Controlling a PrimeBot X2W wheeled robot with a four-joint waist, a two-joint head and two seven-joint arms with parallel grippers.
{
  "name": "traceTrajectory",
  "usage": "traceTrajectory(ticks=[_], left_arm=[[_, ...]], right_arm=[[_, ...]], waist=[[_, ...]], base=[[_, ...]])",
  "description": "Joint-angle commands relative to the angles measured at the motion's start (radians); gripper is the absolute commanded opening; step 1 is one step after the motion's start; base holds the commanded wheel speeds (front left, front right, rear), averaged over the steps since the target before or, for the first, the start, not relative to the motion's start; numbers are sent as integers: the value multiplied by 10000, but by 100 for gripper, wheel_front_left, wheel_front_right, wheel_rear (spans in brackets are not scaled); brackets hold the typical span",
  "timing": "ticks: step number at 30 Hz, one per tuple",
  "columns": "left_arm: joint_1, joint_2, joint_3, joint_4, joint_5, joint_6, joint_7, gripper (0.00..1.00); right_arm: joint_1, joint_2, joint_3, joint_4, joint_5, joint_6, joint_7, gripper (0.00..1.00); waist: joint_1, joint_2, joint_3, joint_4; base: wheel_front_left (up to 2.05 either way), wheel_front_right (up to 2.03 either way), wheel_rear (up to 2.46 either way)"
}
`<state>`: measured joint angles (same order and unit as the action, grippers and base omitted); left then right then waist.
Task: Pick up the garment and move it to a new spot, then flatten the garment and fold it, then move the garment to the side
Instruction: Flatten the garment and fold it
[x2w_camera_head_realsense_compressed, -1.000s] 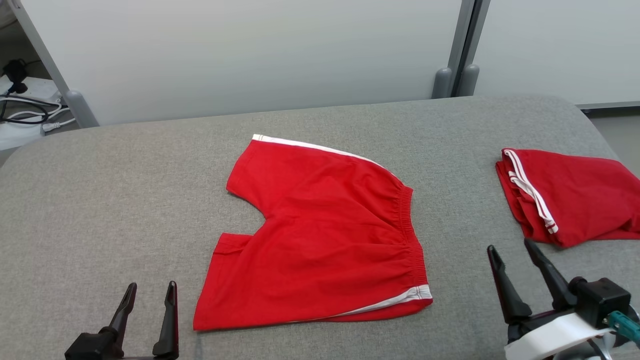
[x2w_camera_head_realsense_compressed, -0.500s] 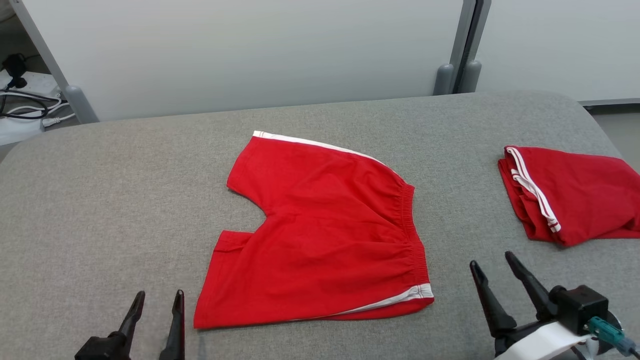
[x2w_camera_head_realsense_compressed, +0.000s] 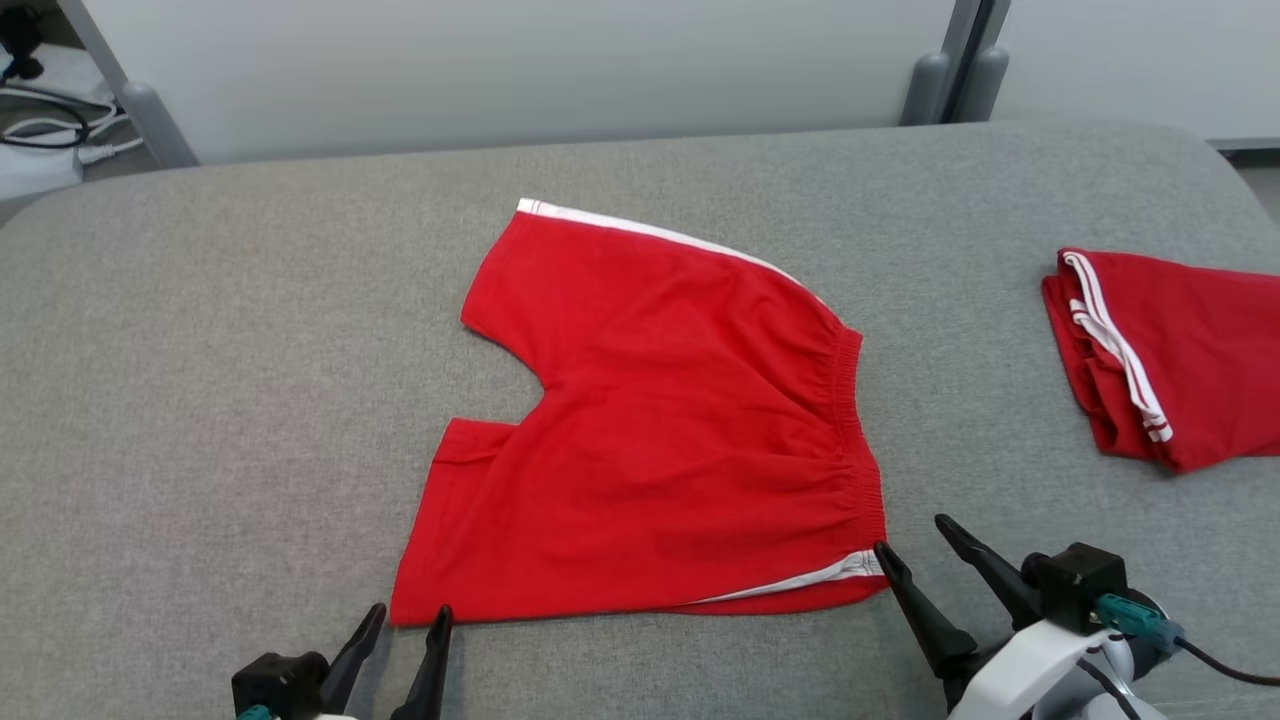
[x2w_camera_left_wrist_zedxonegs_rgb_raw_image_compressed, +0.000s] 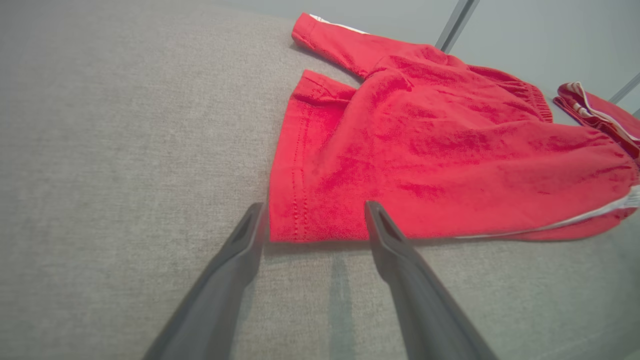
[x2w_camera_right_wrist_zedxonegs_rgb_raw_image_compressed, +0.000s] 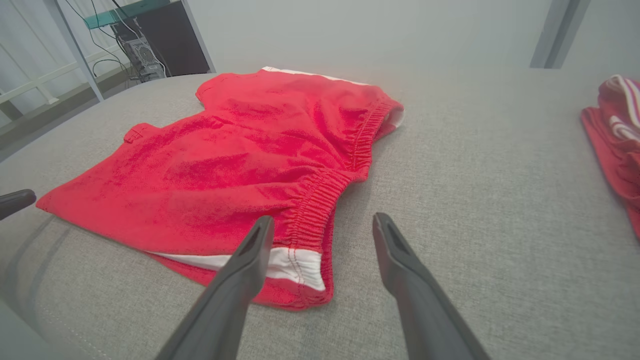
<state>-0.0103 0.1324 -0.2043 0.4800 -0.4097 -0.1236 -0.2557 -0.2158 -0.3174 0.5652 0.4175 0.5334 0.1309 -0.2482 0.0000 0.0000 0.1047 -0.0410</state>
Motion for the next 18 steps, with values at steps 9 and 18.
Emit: traceTrajectory(ticks=[9,18], left_arm=[[-1000,633,-384,15,-908,-70,-61,100],[-1120,939,-1159,-130,-1750,-70,-61,100]], right_arm=[[-941,-333,1558,592,1124,-2,-26,100],[-1404,-614,2531,953,2067,-2,36,0]], waist=[[0,0,550,290],[0,0,732,474]], base=[[0,0,0],[0,0,0]])
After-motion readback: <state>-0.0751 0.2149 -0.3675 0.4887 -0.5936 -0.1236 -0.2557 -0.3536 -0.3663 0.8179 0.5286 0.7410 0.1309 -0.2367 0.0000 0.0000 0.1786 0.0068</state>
